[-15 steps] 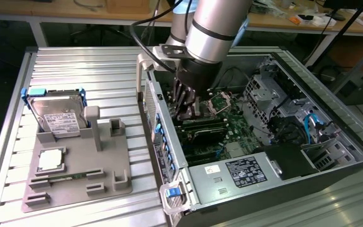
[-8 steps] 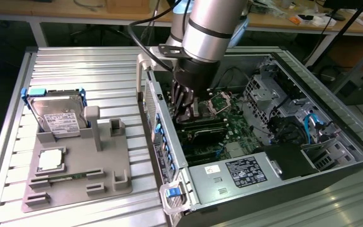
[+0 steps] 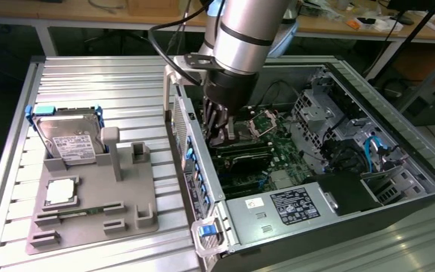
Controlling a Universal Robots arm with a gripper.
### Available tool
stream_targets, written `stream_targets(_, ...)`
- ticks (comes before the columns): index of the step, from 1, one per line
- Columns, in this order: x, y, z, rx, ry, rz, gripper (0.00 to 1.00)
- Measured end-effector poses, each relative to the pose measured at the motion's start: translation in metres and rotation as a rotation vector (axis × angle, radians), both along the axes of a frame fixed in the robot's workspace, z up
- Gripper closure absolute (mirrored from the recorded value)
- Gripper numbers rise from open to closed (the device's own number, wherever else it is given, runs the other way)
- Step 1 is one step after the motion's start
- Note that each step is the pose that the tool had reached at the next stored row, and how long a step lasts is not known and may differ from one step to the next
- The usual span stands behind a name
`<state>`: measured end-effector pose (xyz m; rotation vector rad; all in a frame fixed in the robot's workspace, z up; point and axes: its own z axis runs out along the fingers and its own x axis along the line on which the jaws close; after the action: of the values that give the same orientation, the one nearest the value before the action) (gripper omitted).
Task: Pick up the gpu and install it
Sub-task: 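Press down on the gpu until it lock into place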
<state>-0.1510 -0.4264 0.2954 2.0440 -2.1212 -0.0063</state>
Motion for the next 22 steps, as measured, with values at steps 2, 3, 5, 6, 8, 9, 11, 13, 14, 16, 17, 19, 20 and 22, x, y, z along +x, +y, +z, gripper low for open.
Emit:
stream_targets(2,0.0,0.0002,0.0,0.0001,-0.0002,0.0,0.89)
stream_targets(3,0.0,0.0002,0.0006,0.0002,-0.0002,0.0,0.89)
stream_targets(5,0.0,0.0002,0.0037,0.0,-0.0005,0.001,0.89)
stream_targets(6,0.0,0.0002,0.0048,-0.0001,-0.0008,0.002,0.89)
stream_targets(8,0.0,0.0002,0.0079,-0.0002,-0.0015,0.003,0.89)
stream_targets(9,0.0,0.0002,0.0092,-0.0004,-0.0016,0.003,0.89)
stream_targets(11,0.0,0.0002,0.012,-0.0005,-0.0023,0.004,0.89)
stream_targets(13,0.0,0.0002,0.0138,-0.0005,-0.0039,0.005,0.89)
stream_targets(14,0.0,0.0002,0.0136,-0.0003,-0.0057,0.006,0.89)
stream_targets(16,0.0,0.0002,0.0137,-0.0009,-0.0093,0.006,0.89)
stream_targets(17,0.0,0.0002,0.0137,-0.0012,-0.0106,0.006,0.89)
stream_targets(19,0.0,0.0002,0.0133,-0.0018,-0.0133,0.006,0.89)
stream_targets(20,0.0,0.0002,0.0126,-0.0017,-0.015,0.006,0.89)
stream_targets(22,0.0,0.0002,0.0103,-0.0019,-0.0176,0.006,0.89)
